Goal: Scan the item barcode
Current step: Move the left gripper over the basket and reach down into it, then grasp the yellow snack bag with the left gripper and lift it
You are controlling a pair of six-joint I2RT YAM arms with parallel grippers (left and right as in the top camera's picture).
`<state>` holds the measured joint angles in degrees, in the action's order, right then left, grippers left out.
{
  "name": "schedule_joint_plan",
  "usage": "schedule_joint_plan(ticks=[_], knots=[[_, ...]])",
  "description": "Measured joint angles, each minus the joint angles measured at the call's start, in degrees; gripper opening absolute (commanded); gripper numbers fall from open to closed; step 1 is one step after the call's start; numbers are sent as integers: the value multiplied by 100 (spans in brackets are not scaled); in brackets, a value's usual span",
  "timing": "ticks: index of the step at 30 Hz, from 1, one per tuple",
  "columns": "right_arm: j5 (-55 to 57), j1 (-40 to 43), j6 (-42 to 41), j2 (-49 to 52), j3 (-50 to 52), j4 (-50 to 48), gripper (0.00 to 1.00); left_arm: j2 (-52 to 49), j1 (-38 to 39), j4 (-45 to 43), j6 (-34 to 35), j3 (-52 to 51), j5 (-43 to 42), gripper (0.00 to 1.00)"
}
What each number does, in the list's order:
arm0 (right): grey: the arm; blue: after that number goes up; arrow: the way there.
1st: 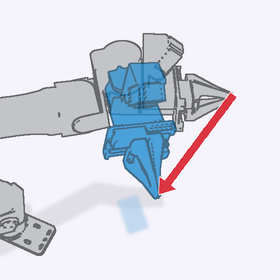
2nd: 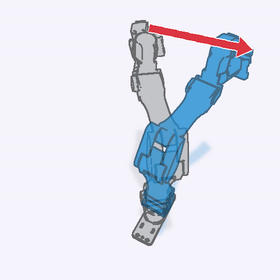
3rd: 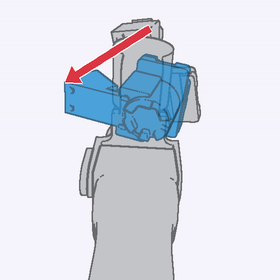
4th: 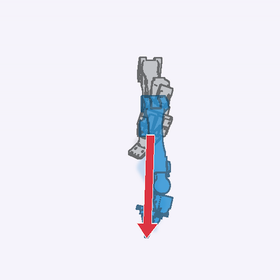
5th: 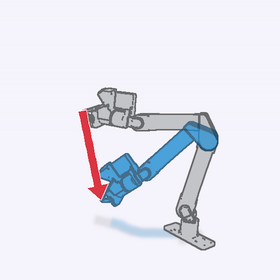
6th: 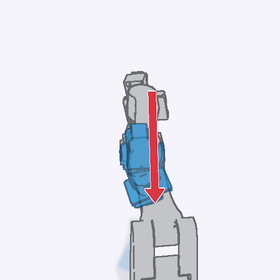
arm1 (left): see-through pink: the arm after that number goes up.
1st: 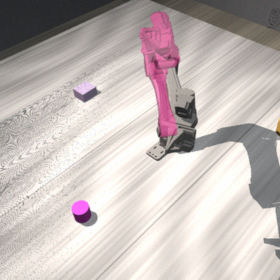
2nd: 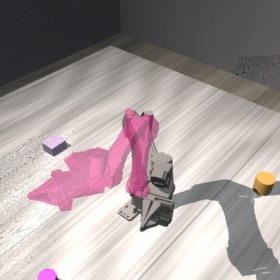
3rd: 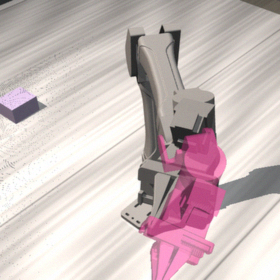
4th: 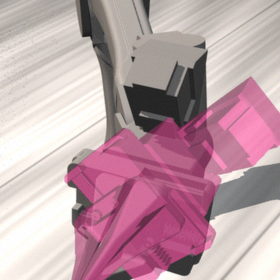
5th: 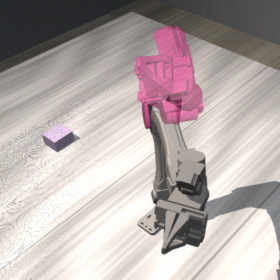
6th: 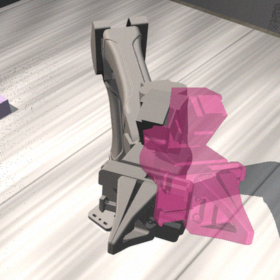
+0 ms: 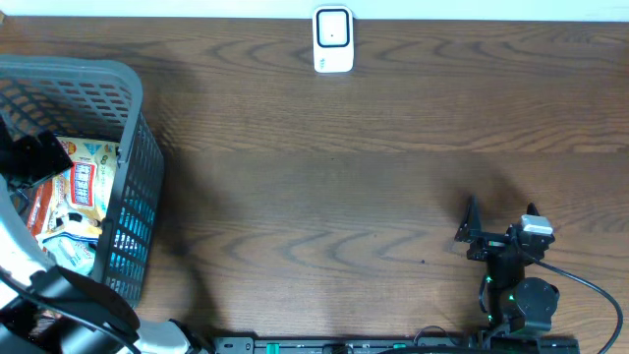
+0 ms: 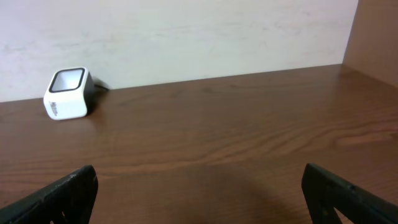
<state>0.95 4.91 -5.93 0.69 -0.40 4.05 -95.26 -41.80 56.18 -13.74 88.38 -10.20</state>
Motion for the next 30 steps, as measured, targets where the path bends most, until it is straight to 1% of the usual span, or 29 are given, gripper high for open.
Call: schedule_joint_plan(ticks=[4,9,16,21,23,24,26,27,30], knots=[[0,0,0,0,0,0,99,-293,0,-122,-271,0,-26,99],[0,0,0,0,0,0,99,-669,0,-177,-411,0,-28,100],[0,0,0,0,0,0,99,-1204,0,-173,-455,0,-129,100],[0,0,0,0,0,0,99,-1475,0,-153,-452,0,-291,98],[0,0,0,0,0,0,99,-1502,2,-140,-448,0,-363,90],[0,0,0,0,0,-2,99,-1502,2,-125,-444,0,-398,83],[0,0,0,0,0,0,99,-1502,2,-87,-457,0,-472,64],[0,0,0,0,0,-2,99,-1504,2,-66,-452,0,-501,61],[0,0,0,0,0,0,99,-1517,0,-11,-481,0,-560,60]])
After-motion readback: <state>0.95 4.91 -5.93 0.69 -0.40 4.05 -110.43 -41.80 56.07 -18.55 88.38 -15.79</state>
